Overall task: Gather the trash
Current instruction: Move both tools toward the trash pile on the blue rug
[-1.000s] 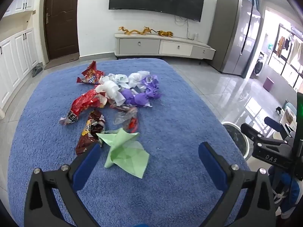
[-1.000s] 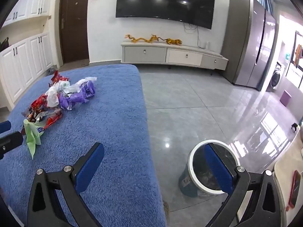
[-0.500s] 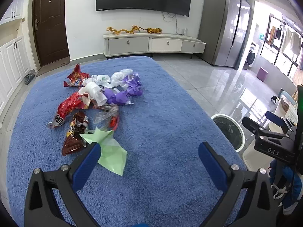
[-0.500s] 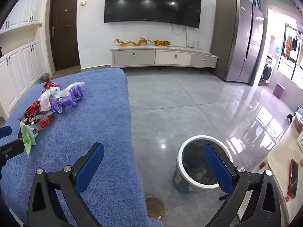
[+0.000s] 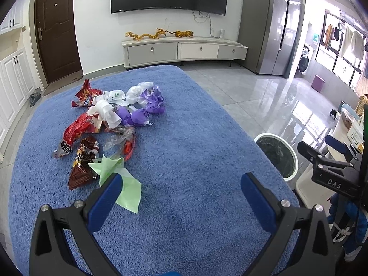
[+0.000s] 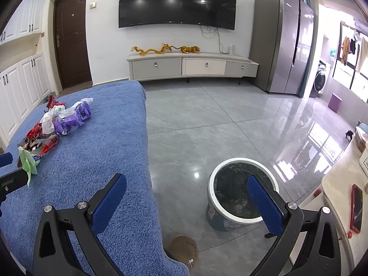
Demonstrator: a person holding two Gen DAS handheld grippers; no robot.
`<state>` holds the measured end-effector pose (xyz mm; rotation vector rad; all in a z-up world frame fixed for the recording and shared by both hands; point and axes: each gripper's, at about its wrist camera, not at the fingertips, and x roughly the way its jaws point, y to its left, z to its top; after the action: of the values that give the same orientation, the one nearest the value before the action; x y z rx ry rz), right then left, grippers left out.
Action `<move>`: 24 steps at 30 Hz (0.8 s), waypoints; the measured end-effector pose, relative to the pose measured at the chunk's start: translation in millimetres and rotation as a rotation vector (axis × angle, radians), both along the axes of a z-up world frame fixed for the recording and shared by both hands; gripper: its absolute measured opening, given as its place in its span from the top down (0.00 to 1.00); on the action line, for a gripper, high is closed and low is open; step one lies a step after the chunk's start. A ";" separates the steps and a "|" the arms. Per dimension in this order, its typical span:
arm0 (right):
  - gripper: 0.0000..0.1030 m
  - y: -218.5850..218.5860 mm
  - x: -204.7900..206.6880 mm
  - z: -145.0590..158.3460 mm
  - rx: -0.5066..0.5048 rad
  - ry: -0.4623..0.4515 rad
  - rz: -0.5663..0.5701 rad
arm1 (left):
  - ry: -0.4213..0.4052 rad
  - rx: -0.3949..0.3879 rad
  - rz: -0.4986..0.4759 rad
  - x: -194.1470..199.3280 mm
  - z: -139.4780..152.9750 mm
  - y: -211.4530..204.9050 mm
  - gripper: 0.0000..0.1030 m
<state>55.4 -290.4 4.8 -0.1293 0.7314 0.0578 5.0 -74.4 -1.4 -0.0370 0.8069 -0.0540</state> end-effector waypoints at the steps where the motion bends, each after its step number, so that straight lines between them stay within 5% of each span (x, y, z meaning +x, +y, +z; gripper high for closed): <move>1: 0.00 -0.9 0.0 -0.3 0.001 -0.001 -0.003 | 0.000 0.001 0.003 0.6 -0.9 0.1 0.00; 9: 0.00 -4.5 1.4 -4.6 0.011 0.001 -0.029 | -0.022 0.012 0.052 4.1 -10.4 3.9 0.00; 18: 0.00 -6.6 -0.8 -4.1 0.039 -0.010 -0.070 | -0.028 0.014 -0.007 0.2 -15.2 3.5 0.00; 24: 0.00 4.4 0.9 1.8 0.070 0.004 -0.032 | -0.050 -0.039 0.028 -2.3 -11.9 37.9 0.00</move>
<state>56.3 -286.0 6.6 -0.0513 0.7340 0.0533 2.7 -36.5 -13.2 -0.0837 0.7554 -0.0444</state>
